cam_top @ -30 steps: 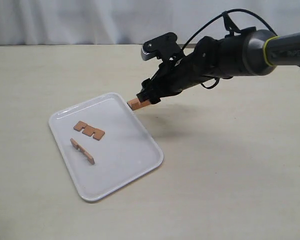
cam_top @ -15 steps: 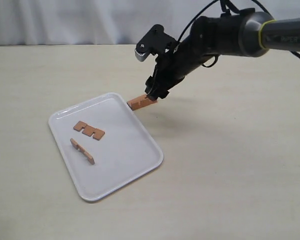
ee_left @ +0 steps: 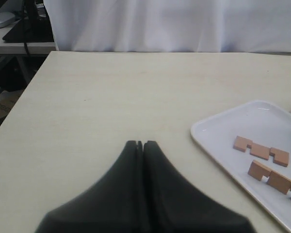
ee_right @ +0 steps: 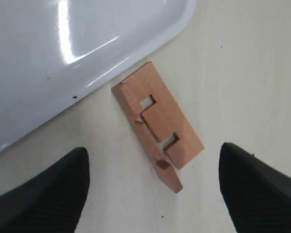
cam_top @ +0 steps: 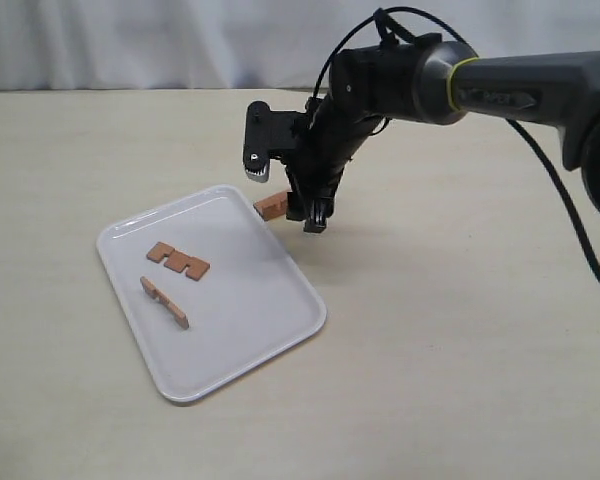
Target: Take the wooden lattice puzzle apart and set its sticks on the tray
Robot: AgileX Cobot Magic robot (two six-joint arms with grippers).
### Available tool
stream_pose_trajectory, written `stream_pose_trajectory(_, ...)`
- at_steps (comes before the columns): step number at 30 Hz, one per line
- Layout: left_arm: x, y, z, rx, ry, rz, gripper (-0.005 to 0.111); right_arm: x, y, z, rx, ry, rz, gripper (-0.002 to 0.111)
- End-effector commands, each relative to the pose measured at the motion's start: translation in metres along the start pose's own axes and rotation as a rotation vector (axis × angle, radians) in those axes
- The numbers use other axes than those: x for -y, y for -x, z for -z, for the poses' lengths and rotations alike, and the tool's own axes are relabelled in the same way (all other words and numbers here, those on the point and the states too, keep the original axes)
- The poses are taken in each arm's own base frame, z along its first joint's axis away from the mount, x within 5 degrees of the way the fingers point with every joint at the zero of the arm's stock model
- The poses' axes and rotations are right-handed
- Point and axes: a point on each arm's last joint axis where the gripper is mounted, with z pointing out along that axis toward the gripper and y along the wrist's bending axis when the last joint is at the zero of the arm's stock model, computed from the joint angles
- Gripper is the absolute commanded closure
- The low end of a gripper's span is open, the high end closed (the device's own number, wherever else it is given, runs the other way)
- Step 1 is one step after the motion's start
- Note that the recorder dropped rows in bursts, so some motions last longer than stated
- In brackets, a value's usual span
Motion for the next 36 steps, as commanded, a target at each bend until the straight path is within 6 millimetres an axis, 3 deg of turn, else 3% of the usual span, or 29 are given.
stream_pose_trajectory(1,0.001,0.001,0.0,0.017,-0.011,-0.003,0.107,-0.003,0.002,-0.009,-0.041,-0.021,0.099,0.044)
stream_pose_trajectory(3,0.001,0.001,0.0,0.017,-0.011,-0.003,0.107,-0.004,0.001,-0.017,-0.041,-0.023,0.078,0.051)
stream_pose_trajectory(10,0.001,0.001,0.0,0.017,-0.011,-0.003,0.107,-0.005,0.0,-0.027,-0.033,-0.035,0.07,0.053)
stream_pose_trajectory(15,0.001,0.001,0.0,0.017,-0.011,-0.003,0.107,-0.011,-0.004,-0.037,-0.055,0.006,0.069,0.096)
stream_pose_trajectory(17,0.001,0.001,0.0,0.017,-0.011,-0.003,0.107,-0.011,-0.005,-0.038,-0.056,0.007,0.057,0.104)
stream_pose_trajectory(19,0.001,0.001,0.0,0.017,-0.011,-0.003,0.107,-0.011,-0.002,-0.035,-0.052,0.002,0.04,0.104)
stream_pose_trajectory(24,0.001,0.001,0.0,0.017,-0.011,-0.003,0.107,-0.007,0.014,-0.007,-0.021,-0.038,0.008,0.104)
stream_pose_trajectory(29,0.001,0.001,0.0,0.017,-0.011,-0.003,0.107,-0.01,0.04,0.042,0.018,-0.045,-0.051,0.104)
stream_pose_trajectory(32,0.001,0.001,0.0,0.017,-0.011,-0.003,0.107,-0.022,0.055,0.056,0.034,0.005,-0.125,0.104)
stream_pose_trajectory(36,0.001,0.001,0.0,0.017,-0.011,-0.003,0.107,-0.037,0.072,0.052,0.109,0.082,-0.224,0.104)
